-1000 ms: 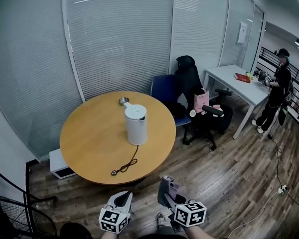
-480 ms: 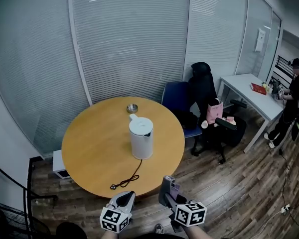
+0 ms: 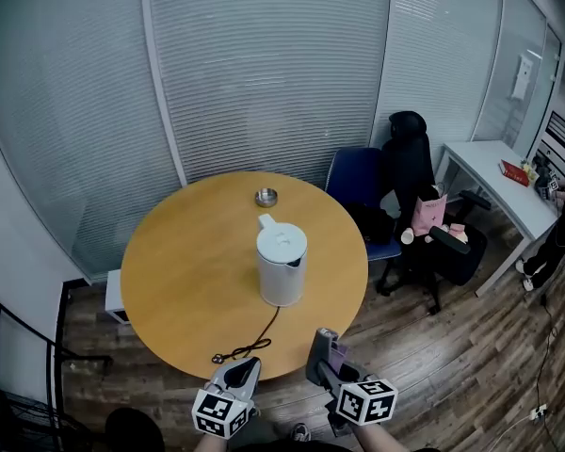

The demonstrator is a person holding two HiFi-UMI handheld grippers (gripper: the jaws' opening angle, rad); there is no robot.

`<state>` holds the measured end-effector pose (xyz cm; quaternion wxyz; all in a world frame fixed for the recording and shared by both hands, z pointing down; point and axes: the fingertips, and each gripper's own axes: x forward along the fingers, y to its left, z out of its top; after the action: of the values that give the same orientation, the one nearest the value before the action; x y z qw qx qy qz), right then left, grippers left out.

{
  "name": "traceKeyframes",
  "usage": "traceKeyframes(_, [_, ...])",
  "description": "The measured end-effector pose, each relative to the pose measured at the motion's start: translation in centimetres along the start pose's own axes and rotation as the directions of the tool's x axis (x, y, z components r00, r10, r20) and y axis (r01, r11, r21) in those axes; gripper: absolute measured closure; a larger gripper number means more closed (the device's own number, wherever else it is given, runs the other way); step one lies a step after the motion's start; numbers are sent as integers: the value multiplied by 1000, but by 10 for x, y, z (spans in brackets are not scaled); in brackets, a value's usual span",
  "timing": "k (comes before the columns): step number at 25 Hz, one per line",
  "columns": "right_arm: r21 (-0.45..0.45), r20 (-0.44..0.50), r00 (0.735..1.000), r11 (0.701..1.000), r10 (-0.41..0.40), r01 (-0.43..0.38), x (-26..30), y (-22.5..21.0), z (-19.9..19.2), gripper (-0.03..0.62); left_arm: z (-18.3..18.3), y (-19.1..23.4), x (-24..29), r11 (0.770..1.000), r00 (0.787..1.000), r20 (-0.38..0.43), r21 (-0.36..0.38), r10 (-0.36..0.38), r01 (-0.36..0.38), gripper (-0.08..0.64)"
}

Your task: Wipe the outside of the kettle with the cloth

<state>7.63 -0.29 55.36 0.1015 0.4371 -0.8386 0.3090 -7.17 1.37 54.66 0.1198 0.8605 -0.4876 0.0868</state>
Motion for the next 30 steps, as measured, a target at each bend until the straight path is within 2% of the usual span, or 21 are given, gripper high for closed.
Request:
traceKeyframes(8, [32,12,998,997,-64,63,40,3,21,512,17,50,27,997,997,-20,24,-71,71,548])
traceKeyframes(18, [86,110,977,981,-183,174,83,8,60,511,59,114,68,981,985,12,97,-170,168,548])
traceKeyframes(22, [108,153,958,968,-241,227,93,7,72,512,73,127,83,962,972,17,148,-234,229,548])
traceKeyframes(26, [108,188,937,954,-296,279,102,6,85,512,90,132,98,931,948,34,200,-317,304,546])
traceKeyframes(30, [118,217,918,943,-331,312,108,1,98,511,107,132,113,911,931,56,235,-360,339,546])
